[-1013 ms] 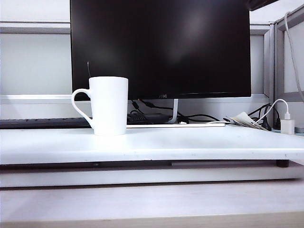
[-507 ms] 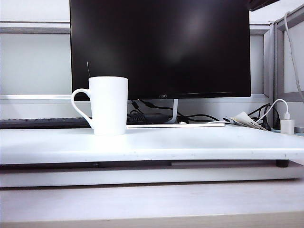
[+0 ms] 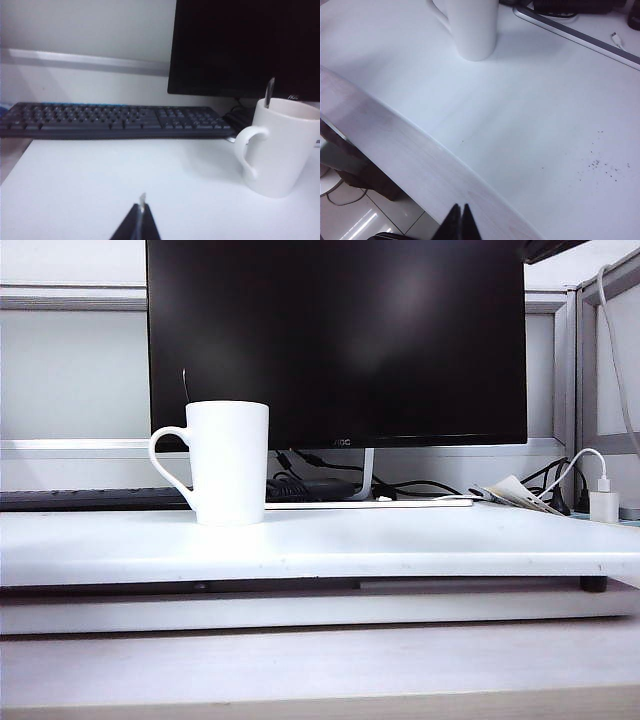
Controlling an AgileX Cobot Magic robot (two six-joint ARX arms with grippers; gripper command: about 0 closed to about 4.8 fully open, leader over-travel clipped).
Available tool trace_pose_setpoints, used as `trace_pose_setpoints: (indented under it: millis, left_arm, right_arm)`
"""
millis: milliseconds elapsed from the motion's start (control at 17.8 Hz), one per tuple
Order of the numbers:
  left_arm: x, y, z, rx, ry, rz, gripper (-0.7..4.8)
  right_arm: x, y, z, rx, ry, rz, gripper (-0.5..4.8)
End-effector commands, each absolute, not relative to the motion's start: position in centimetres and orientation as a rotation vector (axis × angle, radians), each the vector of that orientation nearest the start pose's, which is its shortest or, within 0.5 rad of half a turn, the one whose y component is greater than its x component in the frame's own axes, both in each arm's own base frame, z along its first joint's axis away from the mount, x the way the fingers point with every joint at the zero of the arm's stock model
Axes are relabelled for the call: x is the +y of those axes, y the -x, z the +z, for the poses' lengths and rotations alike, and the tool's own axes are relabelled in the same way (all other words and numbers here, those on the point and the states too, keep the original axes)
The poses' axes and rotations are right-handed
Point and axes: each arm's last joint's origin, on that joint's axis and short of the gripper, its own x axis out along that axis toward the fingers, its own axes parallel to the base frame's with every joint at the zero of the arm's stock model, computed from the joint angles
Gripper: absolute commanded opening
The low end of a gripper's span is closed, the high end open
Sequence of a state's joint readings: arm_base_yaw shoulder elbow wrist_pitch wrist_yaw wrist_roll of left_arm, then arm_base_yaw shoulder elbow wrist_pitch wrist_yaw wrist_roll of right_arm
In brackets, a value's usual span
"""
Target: Pick up a spoon and stir the liquid in the cup.
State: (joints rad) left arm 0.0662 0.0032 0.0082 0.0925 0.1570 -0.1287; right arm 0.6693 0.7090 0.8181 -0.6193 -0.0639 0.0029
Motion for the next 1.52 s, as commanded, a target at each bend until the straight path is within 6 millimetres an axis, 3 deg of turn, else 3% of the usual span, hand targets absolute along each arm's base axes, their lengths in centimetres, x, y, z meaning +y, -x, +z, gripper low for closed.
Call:
trace_pose_setpoints:
  millis: [56,1520]
  left_arm:
    - [-0.33,-9.65,17.57,-0.093,0.091,-0.164,-0.04]
    - [-0.09,-9.67,17.48,-0.086,0.096,-0.127,-0.04]
  right_arm:
    - [8.90,-10.95,31.73,0.479,0.145,0.716,0.00]
    - [8.92,-10.96,31.72,0.480,0.145,0.716,0.00]
